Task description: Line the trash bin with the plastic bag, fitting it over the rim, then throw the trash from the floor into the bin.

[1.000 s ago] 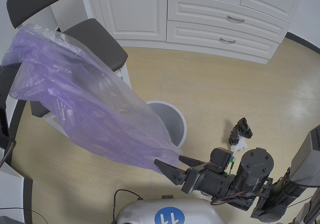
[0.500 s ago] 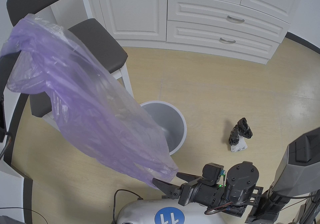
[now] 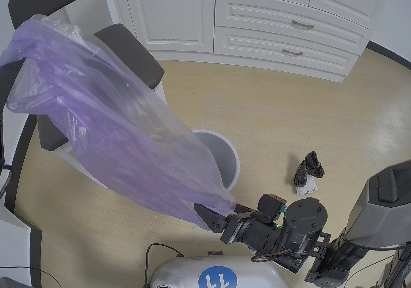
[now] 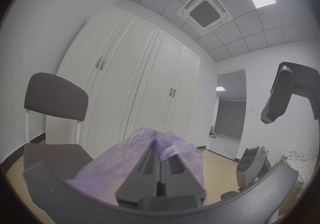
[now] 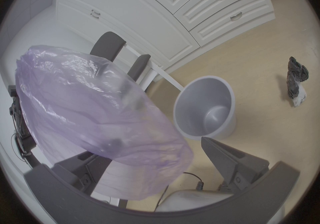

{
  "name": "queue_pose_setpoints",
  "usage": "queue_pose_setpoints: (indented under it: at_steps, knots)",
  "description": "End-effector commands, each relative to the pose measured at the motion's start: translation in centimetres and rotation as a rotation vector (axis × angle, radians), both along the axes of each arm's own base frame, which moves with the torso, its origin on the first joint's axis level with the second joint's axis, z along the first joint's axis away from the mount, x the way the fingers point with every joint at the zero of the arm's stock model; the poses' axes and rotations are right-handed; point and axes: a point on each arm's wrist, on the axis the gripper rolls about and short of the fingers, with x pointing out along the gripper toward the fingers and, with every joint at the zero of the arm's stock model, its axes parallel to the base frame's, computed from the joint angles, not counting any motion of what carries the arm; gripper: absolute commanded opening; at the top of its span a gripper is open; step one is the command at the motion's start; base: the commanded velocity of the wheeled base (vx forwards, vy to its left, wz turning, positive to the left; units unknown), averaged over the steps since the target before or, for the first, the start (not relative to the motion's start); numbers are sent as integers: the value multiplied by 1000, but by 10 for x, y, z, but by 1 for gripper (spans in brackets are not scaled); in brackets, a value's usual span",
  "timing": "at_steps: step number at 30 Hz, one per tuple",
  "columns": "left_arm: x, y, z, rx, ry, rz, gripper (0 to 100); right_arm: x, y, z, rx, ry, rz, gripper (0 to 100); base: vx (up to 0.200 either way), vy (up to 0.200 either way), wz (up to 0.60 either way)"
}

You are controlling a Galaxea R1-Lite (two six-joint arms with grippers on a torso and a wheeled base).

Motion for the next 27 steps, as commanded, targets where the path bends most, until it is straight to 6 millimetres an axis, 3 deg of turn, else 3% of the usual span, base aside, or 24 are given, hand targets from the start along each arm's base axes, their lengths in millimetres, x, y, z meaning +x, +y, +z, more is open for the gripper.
queue_pose_setpoints:
  at_steps: [1, 27]
  knots:
    - [0, 0, 0, -1, 0, 0, 0, 3, 3, 3, 30, -15, 0, 100, 0, 0, 0]
    - [1, -1, 1, -2, 1, -1, 0, 11, 5, -26, -45, 36, -21, 100, 0, 0, 0]
